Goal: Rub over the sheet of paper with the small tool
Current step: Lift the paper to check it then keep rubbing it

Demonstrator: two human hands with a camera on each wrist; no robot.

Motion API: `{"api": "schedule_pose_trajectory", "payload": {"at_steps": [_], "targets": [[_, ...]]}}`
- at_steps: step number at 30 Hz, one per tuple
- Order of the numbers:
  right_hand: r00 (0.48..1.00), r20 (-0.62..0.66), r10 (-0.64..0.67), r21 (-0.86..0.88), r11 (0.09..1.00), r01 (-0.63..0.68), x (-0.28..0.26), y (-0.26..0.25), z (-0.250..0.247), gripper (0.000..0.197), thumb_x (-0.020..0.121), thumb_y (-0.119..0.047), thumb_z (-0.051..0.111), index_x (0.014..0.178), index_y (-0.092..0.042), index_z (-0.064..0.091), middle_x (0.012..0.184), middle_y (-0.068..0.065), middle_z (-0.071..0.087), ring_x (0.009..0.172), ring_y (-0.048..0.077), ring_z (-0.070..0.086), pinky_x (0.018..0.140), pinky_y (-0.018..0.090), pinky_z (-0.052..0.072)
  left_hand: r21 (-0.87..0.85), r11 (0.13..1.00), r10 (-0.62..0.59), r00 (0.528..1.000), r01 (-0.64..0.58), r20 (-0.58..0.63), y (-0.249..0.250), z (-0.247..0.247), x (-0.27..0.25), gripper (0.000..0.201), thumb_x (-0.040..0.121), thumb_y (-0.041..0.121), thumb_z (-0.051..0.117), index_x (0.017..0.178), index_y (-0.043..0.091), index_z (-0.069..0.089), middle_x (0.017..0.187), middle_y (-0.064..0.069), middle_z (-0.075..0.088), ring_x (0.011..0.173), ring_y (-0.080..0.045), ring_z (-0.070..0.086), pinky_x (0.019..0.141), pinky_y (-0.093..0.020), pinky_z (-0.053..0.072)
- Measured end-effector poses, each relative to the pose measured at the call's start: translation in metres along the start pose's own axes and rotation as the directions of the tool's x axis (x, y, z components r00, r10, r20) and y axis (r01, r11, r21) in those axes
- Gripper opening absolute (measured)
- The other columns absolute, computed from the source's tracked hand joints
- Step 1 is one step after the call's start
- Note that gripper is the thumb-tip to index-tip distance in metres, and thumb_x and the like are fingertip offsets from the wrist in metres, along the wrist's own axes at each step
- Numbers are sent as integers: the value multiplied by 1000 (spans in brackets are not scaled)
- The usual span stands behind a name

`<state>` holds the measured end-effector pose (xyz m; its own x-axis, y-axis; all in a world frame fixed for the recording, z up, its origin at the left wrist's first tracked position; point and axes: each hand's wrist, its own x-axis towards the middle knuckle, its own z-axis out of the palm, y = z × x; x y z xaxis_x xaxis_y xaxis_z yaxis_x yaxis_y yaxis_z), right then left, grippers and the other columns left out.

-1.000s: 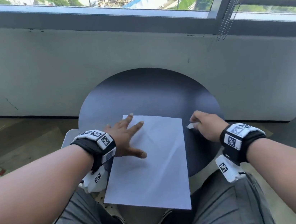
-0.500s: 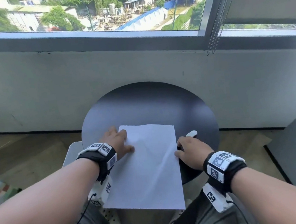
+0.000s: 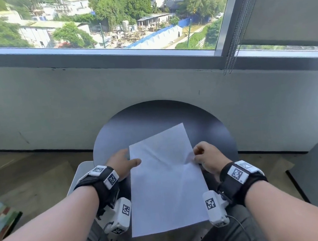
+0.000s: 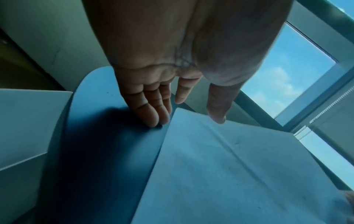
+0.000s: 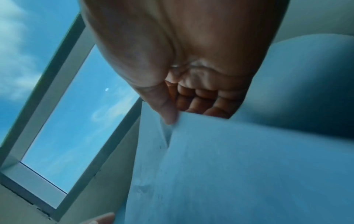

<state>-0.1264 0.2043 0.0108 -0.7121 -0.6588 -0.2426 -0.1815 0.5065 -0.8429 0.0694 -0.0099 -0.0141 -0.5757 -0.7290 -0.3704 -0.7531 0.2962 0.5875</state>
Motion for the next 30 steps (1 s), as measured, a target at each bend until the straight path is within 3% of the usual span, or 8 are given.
{"api": "schedule_pose_trajectory", "payload": {"at_steps": [4, 8, 10, 14, 20, 24, 28, 30], "targets": [[993, 38, -108, 334, 938, 90, -3, -30, -21, 23, 85, 11, 57, 94, -9, 61, 85, 5, 71, 72, 20, 64, 60, 33, 51, -356, 932, -58, 997, 72, 51, 12, -11, -5, 103, 74, 58, 72, 154, 15, 23, 130, -14, 56, 109, -31, 59, 98, -48, 49], [967, -16, -254, 369, 898, 242, -3, -62, -45, 24, 87, 7, 59, 84, -16, 58, 73, -5, 64, 71, 15, 58, 65, 33, 47, -625, 780, 79, 996, -30, 51, 42, -36, -18, 27, 90, 33, 67, 109, 14, 64, 105, -4, 66, 76, -14, 63, 74, -30, 41], [948, -63, -311, 297, 901, 315, -4, -75, -54, 28, 85, 7, 63, 77, -19, 54, 66, -9, 55, 66, 12, 52, 63, 31, 43, -672, 726, 155, 987, -147, -49, 56, -50, -23, 14, 83, 26, 75, 90, 19, 66, 90, -3, 69, 69, -12, 63, 68, -28, 40], [913, -12, -408, 315, 865, 391, -12, -90, -61, 35, 85, 7, 64, 72, -22, 50, 70, -2, 55, 63, 14, 56, 55, 27, 41, -743, 612, 231, 960, -271, -159, 75, -71, -30, 63, 56, 38, 83, 113, 22, 59, 97, 0, 67, 81, -15, 65, 79, -36, 49], [859, 64, -508, 249, 842, 479, -18, -105, -71, 29, 87, 1, 66, 75, -21, 52, 76, 4, 57, 74, 19, 58, 67, 33, 46, -727, 650, 211, 972, -219, -104, 70, -63, -18, 113, 45, 55, 81, 146, 40, 32, 133, 4, 51, 122, -16, 52, 83, -40, 43], [883, 31, -468, 343, 835, 430, -16, -103, -81, 26, 87, -1, 67, 77, -19, 52, 75, 4, 60, 76, 23, 62, 70, 39, 50, -728, 641, 246, 963, -245, -107, 76, -64, -19, 34, 62, 42, 80, 93, 36, 67, 89, 17, 68, 97, -12, 54, 80, -37, 36], [887, -151, -437, 218, 860, 461, -10, -93, -77, 21, 79, -13, 68, 71, -25, 53, 74, 4, 53, 72, 20, 54, 63, 37, 53, -712, 562, 276, 907, -420, -318, 83, -76, -21, 16, 78, 19, 79, 83, 11, 66, 85, -8, 63, 82, -20, 47, 61, -24, 35], [861, -259, -437, 106, 873, 475, -10, -91, -70, 26, 85, -9, 65, 70, -22, 49, 70, 2, 49, 68, 17, 51, 60, 38, 57, -666, 556, 296, 867, -497, -401, 82, -83, -25, 19, 77, 21, 80, 73, 15, 63, 84, -12, 60, 76, -20, 49, 56, -18, 40]]}}
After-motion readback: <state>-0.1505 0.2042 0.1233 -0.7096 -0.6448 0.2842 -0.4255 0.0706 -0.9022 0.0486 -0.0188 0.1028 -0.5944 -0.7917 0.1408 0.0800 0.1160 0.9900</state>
